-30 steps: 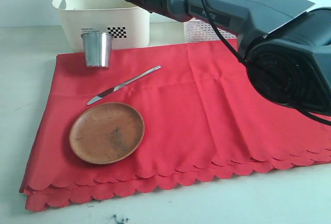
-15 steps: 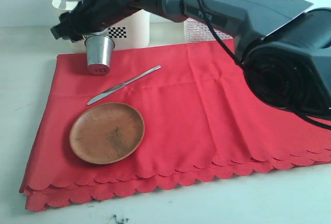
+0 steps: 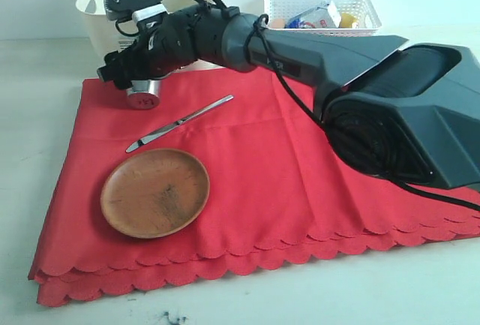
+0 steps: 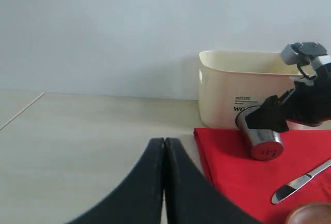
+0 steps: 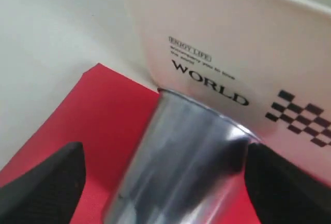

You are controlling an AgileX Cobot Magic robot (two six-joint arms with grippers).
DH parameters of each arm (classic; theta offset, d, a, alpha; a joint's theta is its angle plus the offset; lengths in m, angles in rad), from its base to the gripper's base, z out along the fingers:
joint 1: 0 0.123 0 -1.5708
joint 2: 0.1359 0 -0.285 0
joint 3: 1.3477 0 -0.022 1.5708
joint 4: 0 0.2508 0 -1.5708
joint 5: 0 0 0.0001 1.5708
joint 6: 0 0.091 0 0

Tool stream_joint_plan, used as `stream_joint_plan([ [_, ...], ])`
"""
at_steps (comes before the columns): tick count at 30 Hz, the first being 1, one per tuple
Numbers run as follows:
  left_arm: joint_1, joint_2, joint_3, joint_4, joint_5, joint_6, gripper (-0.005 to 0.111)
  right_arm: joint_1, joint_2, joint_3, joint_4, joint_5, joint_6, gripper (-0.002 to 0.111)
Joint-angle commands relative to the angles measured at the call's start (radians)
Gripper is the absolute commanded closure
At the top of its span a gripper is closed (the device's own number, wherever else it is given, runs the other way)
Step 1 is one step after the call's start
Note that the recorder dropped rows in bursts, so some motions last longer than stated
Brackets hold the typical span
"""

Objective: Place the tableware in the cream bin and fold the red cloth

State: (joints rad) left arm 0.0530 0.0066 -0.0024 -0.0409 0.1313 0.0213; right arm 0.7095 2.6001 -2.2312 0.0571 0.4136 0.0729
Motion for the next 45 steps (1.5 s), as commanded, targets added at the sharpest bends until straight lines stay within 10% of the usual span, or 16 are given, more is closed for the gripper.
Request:
stream_joint_plan([
  [1,-0.005,-0.007,0.002,0.000,-0.003,0.001,0.104,0.005,0.037,-0.001,-0.009,-0.048,0.010,0.028],
  [22,-0.005,-0.007,0.002,0.000,-0.003,0.001,0.104,0.003,0.085,-0.001,0.063,-0.146,-0.008,0.030],
  [34,-0.005,-0.007,0.002,0.000,-0.003,0.001,0.104,0.003,-0.003,-0.001,0.063,-0.068,-0.019,0.108],
  [45,-0.005,-0.007,0.002,0.000,-0.003,0.001,0.104,-0.014,-0.136,-0.001,0.012,-0.342,0.070,0.108],
])
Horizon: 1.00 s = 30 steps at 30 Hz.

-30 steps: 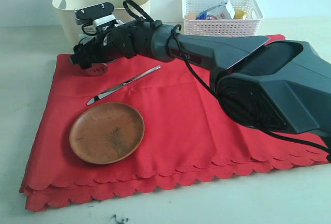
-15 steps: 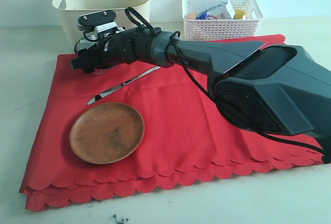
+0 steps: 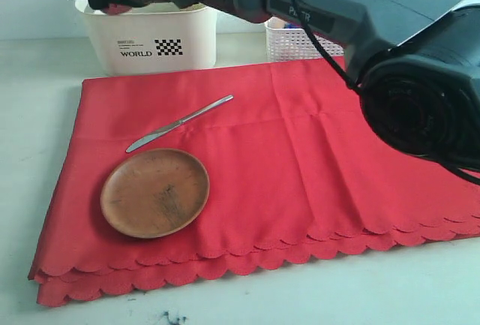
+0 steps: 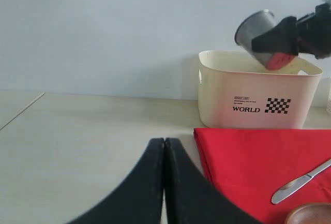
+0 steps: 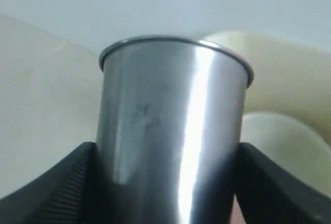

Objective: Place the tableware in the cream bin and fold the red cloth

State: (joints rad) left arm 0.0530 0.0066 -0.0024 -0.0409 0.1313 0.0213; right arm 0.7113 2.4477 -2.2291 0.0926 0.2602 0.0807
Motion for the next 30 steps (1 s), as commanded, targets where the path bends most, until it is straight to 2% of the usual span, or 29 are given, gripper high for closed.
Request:
stream_joint_plan([
  [1,-0.005,-0.007,0.002,0.000,-0.003,0.001,0.104,-0.020,0.027,-0.004,-0.023,-0.220,0.062,0.108],
  [4,-0.005,-0.007,0.002,0.000,-0.003,0.001,0.104,-0.055,0.081,-0.004,0.002,-0.336,0.079,0.108],
  [6,-0.005,-0.007,0.002,0.000,-0.003,0.001,0.104,-0.055,0.095,-0.004,0.023,-0.350,0.079,0.101],
  [8,-0.005,-0.007,0.002,0.000,-0.003,0.001,0.104,-0.055,0.095,-0.004,0.031,-0.348,0.079,0.086],
  [9,-0.005,-0.007,0.002,0.000,-0.003,0.001,0.104,-0.055,0.095,-0.004,0.031,-0.348,0.079,0.074],
  [11,-0.005,-0.007,0.002,0.000,-0.003,0.001,0.104,-0.055,0.095,-0.004,0.031,-0.348,0.079,0.056],
  [17,-0.005,-0.007,0.002,0.000,-0.003,0.001,0.104,-0.055,0.095,-0.004,0.031,-0.355,0.077,0.033],
  [20,-0.005,-0.007,0.002,0.000,-0.003,0.001,0.104,-0.055,0.095,-0.004,0.031,-0.357,0.077,0.029],
  [27,-0.005,-0.007,0.002,0.000,-0.003,0.001,0.104,-0.055,0.090,-0.004,0.031,-0.356,0.081,0.029],
  [30,-0.005,-0.007,0.002,0.000,-0.003,0.001,0.104,-0.053,0.066,-0.004,0.031,-0.267,0.090,0.029],
])
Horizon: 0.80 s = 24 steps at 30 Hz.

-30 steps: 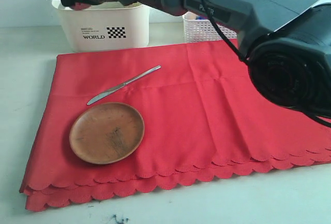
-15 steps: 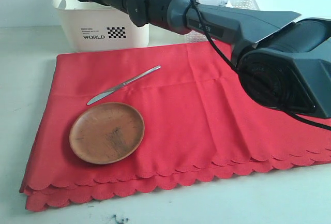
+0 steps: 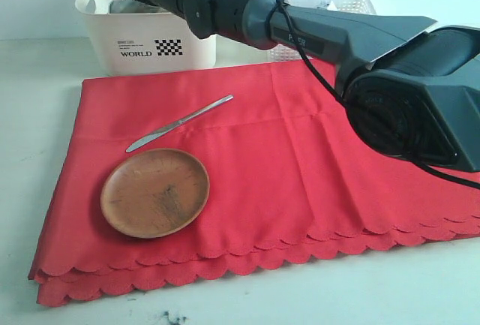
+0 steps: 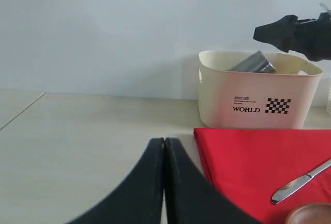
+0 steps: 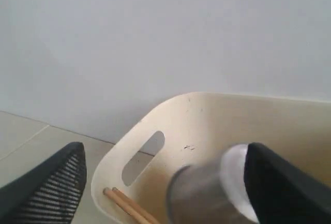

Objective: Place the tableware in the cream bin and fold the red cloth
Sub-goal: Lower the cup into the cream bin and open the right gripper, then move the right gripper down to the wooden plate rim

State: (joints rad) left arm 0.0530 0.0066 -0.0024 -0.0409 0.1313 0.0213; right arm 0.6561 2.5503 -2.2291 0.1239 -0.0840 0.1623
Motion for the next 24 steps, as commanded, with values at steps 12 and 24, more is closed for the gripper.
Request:
stream_joint_plan([
  [12,-0.005,-0.007,0.002,0.000,-0.003,0.001,0.104,0.106,-0.189,-0.004,-0.003,0.551,-0.278,0.066],
  [24,-0.005,-0.007,0.002,0.000,-0.003,0.001,0.104,0.063,-0.258,0.015,0.087,1.268,-0.540,0.108],
])
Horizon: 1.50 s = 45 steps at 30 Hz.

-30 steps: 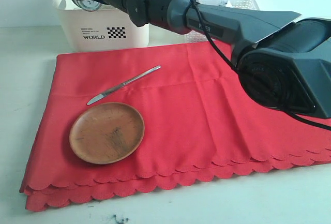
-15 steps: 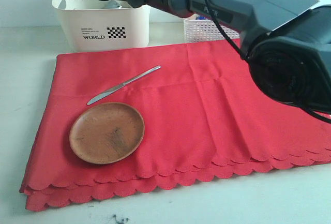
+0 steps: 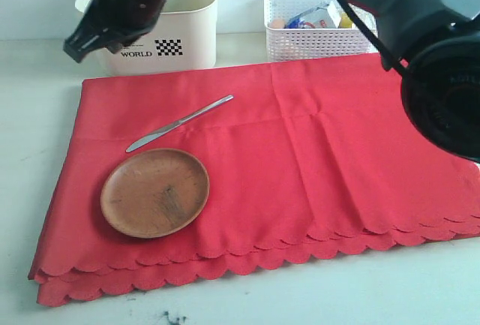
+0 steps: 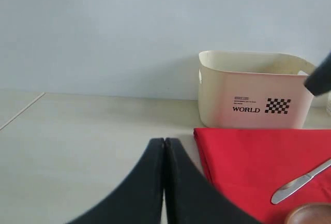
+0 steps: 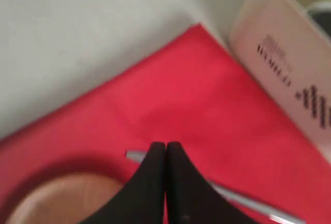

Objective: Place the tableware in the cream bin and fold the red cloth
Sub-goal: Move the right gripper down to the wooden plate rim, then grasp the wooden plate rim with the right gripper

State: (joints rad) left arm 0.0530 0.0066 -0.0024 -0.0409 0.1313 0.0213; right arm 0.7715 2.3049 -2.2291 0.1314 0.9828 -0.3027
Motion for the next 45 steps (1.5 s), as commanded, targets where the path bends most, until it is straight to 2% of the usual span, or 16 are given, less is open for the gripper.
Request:
stream_joint_plan([
  [1,-0.005,-0.007,0.002,0.000,-0.003,0.001,0.104,-0.077,-0.013,0.028,0.156,0.238,-0.110,0.108],
  [5,-0.005,-0.007,0.002,0.000,-0.003,0.001,0.104,-0.146,-0.013,0.111,0.395,0.238,-0.210,0.108],
  [7,-0.005,-0.007,0.002,0.000,-0.003,0.001,0.104,-0.164,-0.015,0.166,0.435,0.238,-0.237,0.108],
  [15,-0.005,-0.007,0.002,0.000,-0.003,0.001,0.104,-0.169,-0.013,0.352,0.430,0.238,-0.280,0.108],
  [18,-0.005,-0.007,0.002,0.000,-0.003,0.001,0.104,-0.167,-0.013,0.372,0.358,0.238,-0.248,0.106],
  [21,-0.005,-0.007,0.002,0.000,-0.003,0.001,0.104,-0.167,-0.007,0.388,0.277,0.229,-0.135,0.096],
  [24,-0.005,-0.007,0.002,0.000,-0.003,0.001,0.104,-0.167,0.016,0.390,0.255,0.203,-0.090,0.080],
  [29,-0.005,-0.007,0.002,0.000,-0.003,0.001,0.104,-0.167,0.059,0.388,0.341,0.186,-0.171,0.055],
  [31,-0.005,-0.007,0.002,0.000,-0.003,0.001,0.104,-0.167,0.064,0.388,0.362,0.178,-0.215,0.052],
  [35,-0.005,-0.007,0.002,0.000,-0.003,0.001,0.104,-0.167,0.073,0.388,0.372,0.135,-0.242,0.051],
  [41,-0.005,-0.007,0.002,0.000,-0.003,0.001,0.104,-0.167,0.100,0.388,0.493,0.134,-0.389,0.053],
  [45,-0.005,-0.007,0.002,0.000,-0.003,0.001,0.104,-0.167,0.115,0.388,0.462,0.137,-0.385,0.056],
])
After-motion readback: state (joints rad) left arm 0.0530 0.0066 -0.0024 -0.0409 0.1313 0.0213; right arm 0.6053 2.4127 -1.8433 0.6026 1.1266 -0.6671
